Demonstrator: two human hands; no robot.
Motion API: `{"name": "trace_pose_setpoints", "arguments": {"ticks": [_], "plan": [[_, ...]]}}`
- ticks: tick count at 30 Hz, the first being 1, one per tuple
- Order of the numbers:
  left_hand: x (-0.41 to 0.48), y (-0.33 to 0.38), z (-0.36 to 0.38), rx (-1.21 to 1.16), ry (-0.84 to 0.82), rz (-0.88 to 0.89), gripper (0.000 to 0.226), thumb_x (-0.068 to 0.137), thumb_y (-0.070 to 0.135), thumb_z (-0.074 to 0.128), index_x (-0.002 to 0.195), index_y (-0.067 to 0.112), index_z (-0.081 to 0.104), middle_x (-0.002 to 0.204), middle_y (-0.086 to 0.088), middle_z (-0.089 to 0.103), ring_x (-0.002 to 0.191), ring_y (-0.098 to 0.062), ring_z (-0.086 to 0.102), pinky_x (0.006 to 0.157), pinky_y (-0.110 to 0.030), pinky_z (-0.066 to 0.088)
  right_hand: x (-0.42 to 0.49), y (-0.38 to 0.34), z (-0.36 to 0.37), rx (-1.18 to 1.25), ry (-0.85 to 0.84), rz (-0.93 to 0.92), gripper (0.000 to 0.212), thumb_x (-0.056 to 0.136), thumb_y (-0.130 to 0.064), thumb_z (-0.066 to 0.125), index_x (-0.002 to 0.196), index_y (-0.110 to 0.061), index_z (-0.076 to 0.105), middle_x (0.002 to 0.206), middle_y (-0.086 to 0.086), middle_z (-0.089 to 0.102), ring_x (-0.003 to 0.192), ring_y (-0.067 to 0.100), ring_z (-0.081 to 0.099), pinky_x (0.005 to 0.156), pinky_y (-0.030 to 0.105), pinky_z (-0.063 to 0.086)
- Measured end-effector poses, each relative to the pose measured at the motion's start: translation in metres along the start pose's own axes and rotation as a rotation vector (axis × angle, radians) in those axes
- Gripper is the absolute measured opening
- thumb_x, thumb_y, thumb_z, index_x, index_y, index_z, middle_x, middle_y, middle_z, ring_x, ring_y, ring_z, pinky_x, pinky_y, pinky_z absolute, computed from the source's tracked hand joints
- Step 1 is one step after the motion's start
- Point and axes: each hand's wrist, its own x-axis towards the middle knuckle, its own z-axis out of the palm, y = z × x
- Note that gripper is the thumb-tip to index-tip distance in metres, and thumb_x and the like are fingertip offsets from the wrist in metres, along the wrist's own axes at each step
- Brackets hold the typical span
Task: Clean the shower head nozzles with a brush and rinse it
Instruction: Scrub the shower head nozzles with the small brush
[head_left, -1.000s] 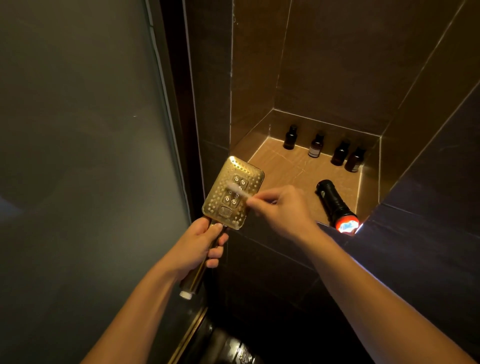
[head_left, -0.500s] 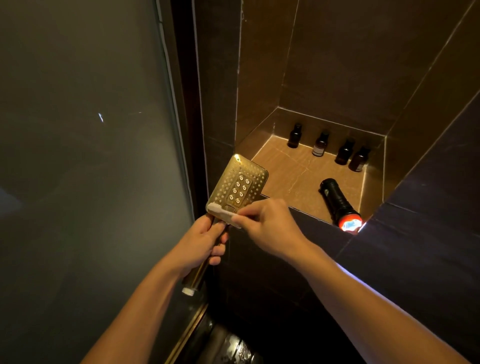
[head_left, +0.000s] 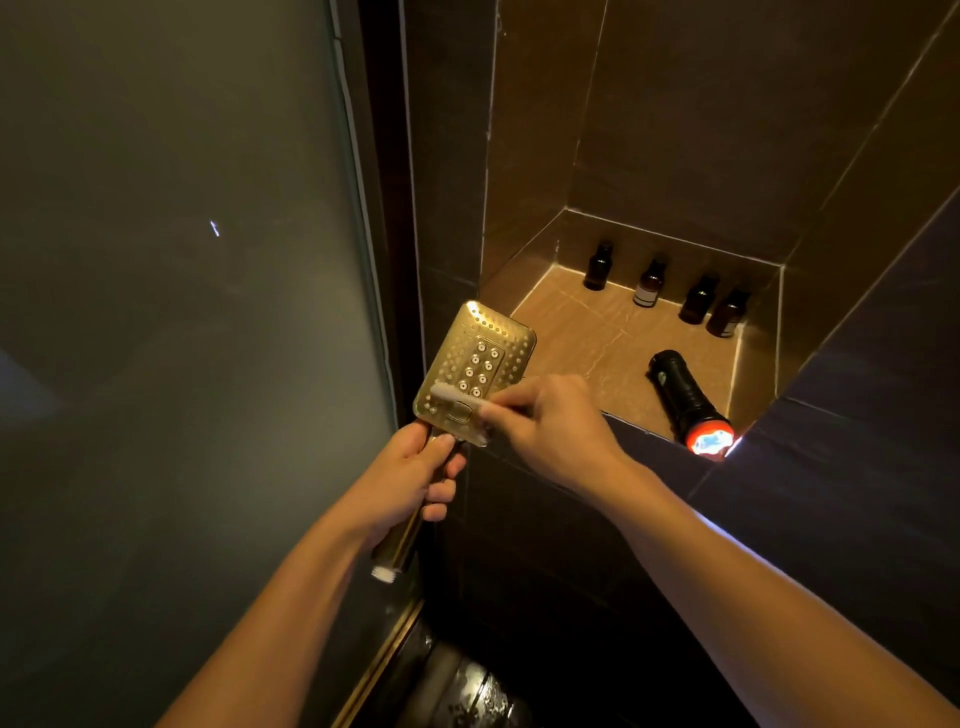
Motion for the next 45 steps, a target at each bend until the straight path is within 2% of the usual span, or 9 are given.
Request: {"name": "trace_pose_setpoints", "arguments": {"ticks": [3, 9, 14, 20, 25, 30, 36, 40, 45], "plan": [[0.001, 0.003, -0.004, 0.017, -0.006, 0.006, 0.011, 0.104, 0.021, 0.041, 0.104, 0.014, 0.05, 0.07, 0.004, 0.052, 0.049, -0.006, 0.037, 0.039, -0.018, 0.033, 0.007, 0.002, -0.005, 0.065, 0.112, 0.07, 0.017, 0.089, -0.035, 0.066, 0.101, -0.027, 0.075, 0.069, -0.014, 0.069, 0.059, -0.002, 0.061, 0.047, 0.015, 0.043], [0.002, 0.002, -0.002, 0.007, 0.021, 0.004, 0.011, 0.105, 0.016, 0.039, 0.102, 0.013, 0.049, 0.068, 0.002, 0.05, 0.047, -0.006, 0.035, 0.037, -0.018, 0.031, -0.012, -0.007, 0.014, 0.022, -0.043, -0.044, 0.016, 0.088, -0.037, 0.066, 0.095, -0.027, 0.077, 0.074, -0.01, 0.069, 0.068, 0.005, 0.062, 0.061, 0.029, 0.053], [-0.002, -0.004, 0.002, 0.043, -0.016, -0.026, 0.01, 0.104, 0.021, 0.043, 0.103, 0.012, 0.048, 0.071, 0.002, 0.052, 0.049, -0.007, 0.037, 0.039, -0.019, 0.033, 0.017, -0.001, -0.016, 0.055, 0.169, 0.066, 0.016, 0.09, -0.033, 0.065, 0.099, -0.026, 0.075, 0.077, -0.019, 0.067, 0.07, -0.004, 0.064, 0.057, 0.013, 0.049], [-0.004, -0.002, 0.006, 0.031, 0.013, -0.003, 0.009, 0.105, 0.017, 0.04, 0.105, 0.009, 0.044, 0.073, -0.002, 0.049, 0.048, -0.007, 0.036, 0.039, -0.018, 0.031, -0.008, -0.005, -0.001, -0.04, -0.054, -0.048, 0.016, 0.09, -0.037, 0.064, 0.096, -0.028, 0.076, 0.076, -0.011, 0.072, 0.067, 0.001, 0.064, 0.061, 0.026, 0.055], [-0.008, 0.001, 0.006, 0.024, -0.015, -0.015, 0.011, 0.104, 0.018, 0.041, 0.106, 0.009, 0.047, 0.074, -0.001, 0.051, 0.051, -0.008, 0.037, 0.041, -0.019, 0.032, 0.019, 0.004, -0.032, 0.055, 0.211, 0.111, 0.015, 0.091, -0.031, 0.065, 0.098, -0.024, 0.075, 0.071, -0.021, 0.064, 0.068, -0.013, 0.059, 0.048, 0.007, 0.043], [-0.007, 0.0, 0.007, 0.047, -0.01, -0.015, 0.008, 0.104, 0.016, 0.041, 0.104, 0.01, 0.046, 0.071, 0.001, 0.052, 0.049, -0.007, 0.038, 0.04, -0.019, 0.033, 0.005, -0.003, -0.006, 0.02, 0.051, 0.017, 0.016, 0.09, -0.035, 0.065, 0.097, -0.026, 0.075, 0.077, -0.011, 0.072, 0.068, 0.002, 0.066, 0.06, 0.023, 0.056], [-0.01, -0.003, 0.004, 0.06, 0.005, -0.019, 0.009, 0.103, 0.018, 0.043, 0.108, 0.011, 0.047, 0.074, 0.0, 0.052, 0.05, -0.007, 0.039, 0.042, -0.02, 0.034, 0.022, 0.008, -0.027, 0.145, 0.276, 0.149, 0.012, 0.09, -0.032, 0.065, 0.091, -0.028, 0.076, 0.066, -0.017, 0.067, 0.058, -0.007, 0.061, 0.043, 0.008, 0.042], [-0.011, -0.003, 0.003, 0.048, 0.018, 0.005, 0.008, 0.103, 0.015, 0.041, 0.106, 0.009, 0.045, 0.075, -0.003, 0.049, 0.049, -0.007, 0.038, 0.041, -0.019, 0.033, 0.009, 0.003, -0.006, 0.131, 0.178, 0.096, 0.012, 0.09, -0.035, 0.065, 0.092, -0.03, 0.075, 0.069, -0.017, 0.07, 0.06, -0.007, 0.063, 0.048, 0.012, 0.048], [-0.013, -0.002, 0.001, 0.038, 0.03, 0.021, 0.006, 0.103, 0.013, 0.04, 0.104, 0.009, 0.045, 0.075, -0.003, 0.049, 0.048, -0.007, 0.037, 0.04, -0.019, 0.033, 0.012, 0.014, -0.02, 0.253, 0.296, 0.18, 0.012, 0.091, -0.034, 0.064, 0.085, -0.037, 0.075, 0.065, -0.01, 0.07, 0.056, 0.0, 0.059, 0.051, 0.021, 0.043]]}}
